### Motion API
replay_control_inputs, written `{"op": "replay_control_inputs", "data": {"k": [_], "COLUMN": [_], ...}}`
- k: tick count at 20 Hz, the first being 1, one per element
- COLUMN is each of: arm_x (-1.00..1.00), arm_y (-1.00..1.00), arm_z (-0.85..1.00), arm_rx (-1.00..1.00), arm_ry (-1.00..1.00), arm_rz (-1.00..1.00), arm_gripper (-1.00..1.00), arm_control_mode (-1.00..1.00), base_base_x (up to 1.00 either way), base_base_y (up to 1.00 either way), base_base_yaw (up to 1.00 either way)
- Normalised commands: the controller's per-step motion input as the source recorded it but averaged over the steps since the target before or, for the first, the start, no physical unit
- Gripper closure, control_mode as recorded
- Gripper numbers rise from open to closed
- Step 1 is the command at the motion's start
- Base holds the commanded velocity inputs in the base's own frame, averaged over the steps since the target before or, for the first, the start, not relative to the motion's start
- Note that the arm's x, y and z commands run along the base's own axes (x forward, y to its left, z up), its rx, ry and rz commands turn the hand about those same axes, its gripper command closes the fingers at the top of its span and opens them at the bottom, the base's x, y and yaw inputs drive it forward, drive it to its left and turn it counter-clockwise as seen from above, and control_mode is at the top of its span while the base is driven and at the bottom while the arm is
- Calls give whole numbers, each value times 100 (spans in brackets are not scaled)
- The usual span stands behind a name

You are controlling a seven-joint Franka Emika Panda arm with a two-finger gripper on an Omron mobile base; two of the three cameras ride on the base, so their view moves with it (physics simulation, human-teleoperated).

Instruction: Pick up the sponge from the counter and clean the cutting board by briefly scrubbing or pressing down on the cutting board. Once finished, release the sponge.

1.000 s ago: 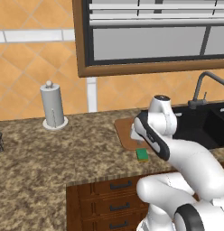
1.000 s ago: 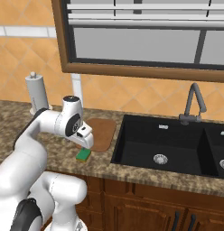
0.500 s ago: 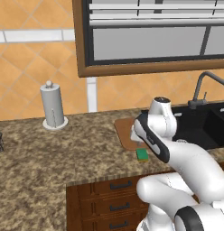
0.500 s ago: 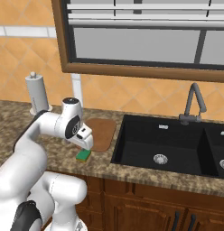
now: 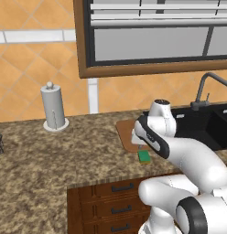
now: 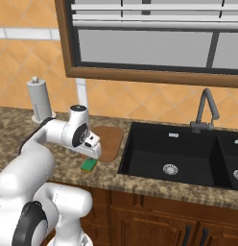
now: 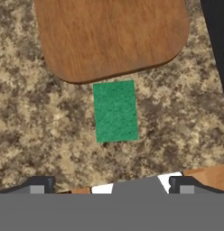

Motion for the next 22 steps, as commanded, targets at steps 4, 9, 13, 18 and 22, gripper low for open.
{"op": "replay_control_inputs", "data": {"k": [4, 9, 13, 18, 22], "arm_x": [-3, -2, 1, 4, 9], "arm_y": [0, 0, 0, 0, 0], "arm_z": [-11, -20, -11, -19, -15], "arm_rx": [0, 0, 0, 0, 0], "arm_ry": [1, 0, 0, 0, 0], "arm_rz": [0, 0, 0, 0, 0], "arm_gripper": [-100, -100, -100, -100, -100], "arm_control_mode": [-100, -100, -100, -100, -100], "base_base_x": [0, 0, 0, 0, 0], "base_base_y": [0, 0, 0, 0, 0], "base_base_yaw": [0, 0, 0, 0, 0]}}
